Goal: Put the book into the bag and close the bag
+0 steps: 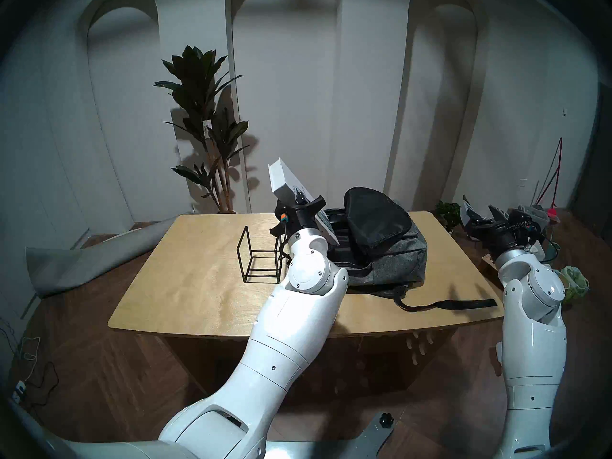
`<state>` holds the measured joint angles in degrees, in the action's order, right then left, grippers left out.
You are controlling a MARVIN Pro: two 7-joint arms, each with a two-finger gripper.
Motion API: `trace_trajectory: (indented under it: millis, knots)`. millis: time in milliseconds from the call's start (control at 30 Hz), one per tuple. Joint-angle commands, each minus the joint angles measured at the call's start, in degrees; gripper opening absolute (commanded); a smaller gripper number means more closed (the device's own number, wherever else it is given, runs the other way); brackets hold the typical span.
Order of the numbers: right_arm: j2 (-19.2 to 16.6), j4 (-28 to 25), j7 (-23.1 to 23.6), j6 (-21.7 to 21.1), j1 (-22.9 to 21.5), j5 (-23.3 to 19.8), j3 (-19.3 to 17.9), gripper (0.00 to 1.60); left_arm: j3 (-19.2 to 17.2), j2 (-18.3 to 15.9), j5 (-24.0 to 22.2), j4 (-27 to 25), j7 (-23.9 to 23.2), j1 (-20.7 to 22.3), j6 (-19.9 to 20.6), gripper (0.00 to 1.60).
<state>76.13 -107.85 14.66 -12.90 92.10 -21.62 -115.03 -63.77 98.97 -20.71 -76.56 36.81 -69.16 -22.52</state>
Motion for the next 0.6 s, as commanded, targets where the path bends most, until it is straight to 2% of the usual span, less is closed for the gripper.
trace_trajectory:
  millis: [0,100,133,200,233,500,567]
  knots:
    - [0.6,-1.9,-0.8,1.2,0.3,0.4,-0.8,1.6,0.8,0.7,-2.2,-0.2,-2.3,1.6,-0.8,0.0]
    - [0.6,-2.0,-1.0,1.3,0.4,0.5,-0.9,1.6,0.8,0.7,-3.9,-0.4,-2.8,1.7,-0.7,0.0]
    - [0.6,-2.2,-1.2,1.4,0.5,0.6,-0.8,1.6,0.6,0.8,-5.8,-0.5,-3.2,1.8,-0.6,0.0]
    - [0.6,-2.2,-1.3,1.4,0.5,0.7,-0.8,1.6,0.4,0.8,-6.0,-0.4,-3.4,1.8,-0.6,0.0]
    - [0.5,-2.3,-1.4,1.5,0.6,0.9,-0.7,1.6,0.1,0.9,-8.1,-0.6,-3.8,1.7,-0.6,0.0]
    - [0.1,-2.2,-1.2,1.9,0.5,2.2,0.0,1.6,-0.4,1.2,-13.1,1.0,-5.2,2.1,-1.8,0.0]
    - [-0.1,-2.2,-1.2,2.1,0.6,2.6,0.1,1.6,-0.6,1.4,-13.0,1.8,-5.8,2.2,-2.4,0.0]
